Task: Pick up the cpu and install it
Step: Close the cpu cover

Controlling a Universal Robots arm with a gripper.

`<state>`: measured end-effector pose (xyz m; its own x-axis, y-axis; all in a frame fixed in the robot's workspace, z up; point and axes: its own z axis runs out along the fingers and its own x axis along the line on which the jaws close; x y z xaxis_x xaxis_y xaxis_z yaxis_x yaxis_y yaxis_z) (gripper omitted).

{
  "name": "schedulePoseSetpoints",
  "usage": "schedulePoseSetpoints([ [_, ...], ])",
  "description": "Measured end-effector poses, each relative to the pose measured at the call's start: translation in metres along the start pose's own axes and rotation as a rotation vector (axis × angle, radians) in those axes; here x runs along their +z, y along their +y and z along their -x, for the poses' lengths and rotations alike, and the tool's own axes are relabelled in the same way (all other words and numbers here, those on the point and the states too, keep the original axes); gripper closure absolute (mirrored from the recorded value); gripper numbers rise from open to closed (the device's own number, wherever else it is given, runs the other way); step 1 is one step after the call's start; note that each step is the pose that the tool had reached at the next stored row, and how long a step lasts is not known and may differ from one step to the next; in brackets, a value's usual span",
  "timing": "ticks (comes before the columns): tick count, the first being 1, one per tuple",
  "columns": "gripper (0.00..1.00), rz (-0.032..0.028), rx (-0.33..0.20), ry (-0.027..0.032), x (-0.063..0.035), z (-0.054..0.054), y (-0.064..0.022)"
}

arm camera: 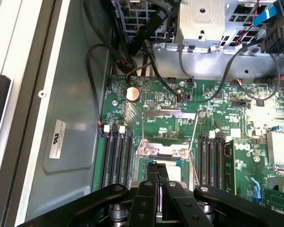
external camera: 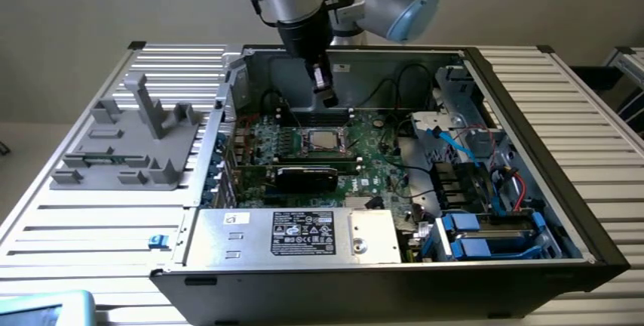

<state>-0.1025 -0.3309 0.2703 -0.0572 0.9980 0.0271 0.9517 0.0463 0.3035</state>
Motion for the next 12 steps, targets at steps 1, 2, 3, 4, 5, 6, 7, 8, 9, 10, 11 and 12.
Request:
schedulePoseSetpoints([
  [1, 0.89, -0.0058, 0.0, 0.0003, 0.0004, 0.0, 0.0024],
  [2, 0.89, -0.0114, 0.0, 0.0005, 0.0008, 0.0, 0.005],
  [3, 0.89, -0.0176, 0.001, 0.0007, 0.001, 0.001, 0.0073],
  [4, 0.89, -0.0245, 0.001, 0.0011, 0.0012, 0.001, 0.0096],
  [5, 0.89, -0.031, 0.001, 0.0014, 0.0014, 0.001, 0.012],
  [6, 0.89, -0.0363, 0.001, 0.0017, 0.0016, 0.001, 0.0146],
  [7, 0.89, -0.0413, 0.002, 0.0019, 0.0021, 0.001, 0.0173],
  [8, 0.89, -0.046, 0.002, 0.0022, 0.0027, 0.002, 0.0204],
  [9, 0.89, -0.0498, 0.002, 0.0023, 0.0031, 0.002, 0.0234],
  [10, 0.89, -0.052, 0.002, 0.0024, 0.0037, 0.002, 0.0267],
  [11, 0.89, -0.0541, 0.002, 0.0025, 0.0043, 0.002, 0.0295],
  [12, 0.89, -0.0584, 0.002, 0.0026, 0.0048, 0.003, 0.0319],
])
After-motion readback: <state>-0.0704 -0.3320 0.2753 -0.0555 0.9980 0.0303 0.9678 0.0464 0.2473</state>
